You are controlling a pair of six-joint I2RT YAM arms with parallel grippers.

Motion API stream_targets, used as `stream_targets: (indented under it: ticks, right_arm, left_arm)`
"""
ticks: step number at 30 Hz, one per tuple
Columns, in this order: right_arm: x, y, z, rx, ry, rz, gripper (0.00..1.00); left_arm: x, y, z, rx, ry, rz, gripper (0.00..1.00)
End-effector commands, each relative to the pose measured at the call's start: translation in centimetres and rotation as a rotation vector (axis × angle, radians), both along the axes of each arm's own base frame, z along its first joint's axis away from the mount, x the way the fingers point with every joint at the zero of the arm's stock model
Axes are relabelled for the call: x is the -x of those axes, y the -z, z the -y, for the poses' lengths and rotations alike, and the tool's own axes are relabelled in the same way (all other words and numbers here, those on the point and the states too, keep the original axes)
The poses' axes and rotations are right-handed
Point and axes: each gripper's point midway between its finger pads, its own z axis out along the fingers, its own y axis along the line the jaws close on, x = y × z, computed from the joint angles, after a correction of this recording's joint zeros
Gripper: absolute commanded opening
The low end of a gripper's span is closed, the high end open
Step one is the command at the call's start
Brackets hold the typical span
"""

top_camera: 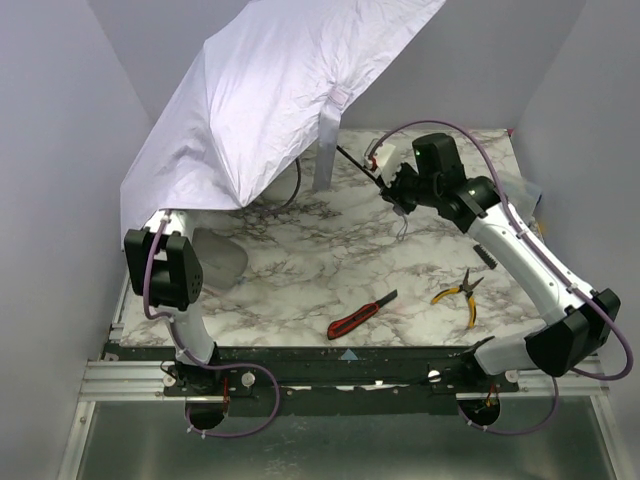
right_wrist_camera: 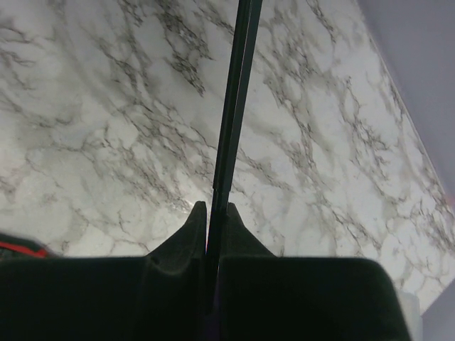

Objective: Open the umbrella

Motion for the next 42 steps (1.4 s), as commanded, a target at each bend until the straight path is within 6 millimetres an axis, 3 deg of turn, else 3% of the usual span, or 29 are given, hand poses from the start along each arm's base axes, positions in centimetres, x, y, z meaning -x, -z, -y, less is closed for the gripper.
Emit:
stream_targets:
  ticks: [1, 6, 10, 13, 19, 26, 32, 37, 42]
  right_arm:
    - [11.2, 4.9, 5.5, 0.187, -0.052, -0.485, 0.0]
    - [8.8, 1.2, 1.0, -0.019, -0.128, -0.405, 0.0]
    - [7.6, -0.9, -1.6, -0.178, -0.124, -0.367, 0.0]
    - [6.8, -1.6, -2.7, -0.266, -0.093, -0.347, 0.0]
    - [5.8, -3.0, -3.8, -0.406, -0.032, -0.313, 0.0]
    - [3.9, -5.8, -4.5, -0.617, 0.049, -0.289, 0.0]
    - [2.8, -8.0, -4.8, -0.808, 0.09, -0.305, 0.0]
    - [3.7, -10.2, -5.2, -0.942, 0.052, -0.303, 0.0]
    - [5.2, -12.6, -5.6, -1.07, -0.036, -0.265, 0.0]
  left_arm:
    - [3.7, -6.3, -26.0, 0.098, -0.763, 0.187, 0.1]
    - [3.3, -4.1, -14.8, 0.088, -0.441, 0.119, 0.07]
    - [3.4, -3.7, -6.8, 0.089, -0.257, 0.097, 0.2]
    - [3.9, -4.4, -2.5, 0.112, -0.159, 0.085, 0.3]
    - [6.3, -4.0, 3.8, 0.132, 0.026, 0.023, 0.56]
    - [11.9, -1.5, 8.8, 0.127, 0.278, -0.161, 0.68]
    - [17.6, -0.2, 10.9, 0.16, 0.467, -0.32, 0.73]
    - [20.4, -1.0, 11.0, 0.382, 0.477, -0.534, 0.74]
    - [20.9, -2.3, 10.7, 0.809, 0.379, -0.876, 0.72]
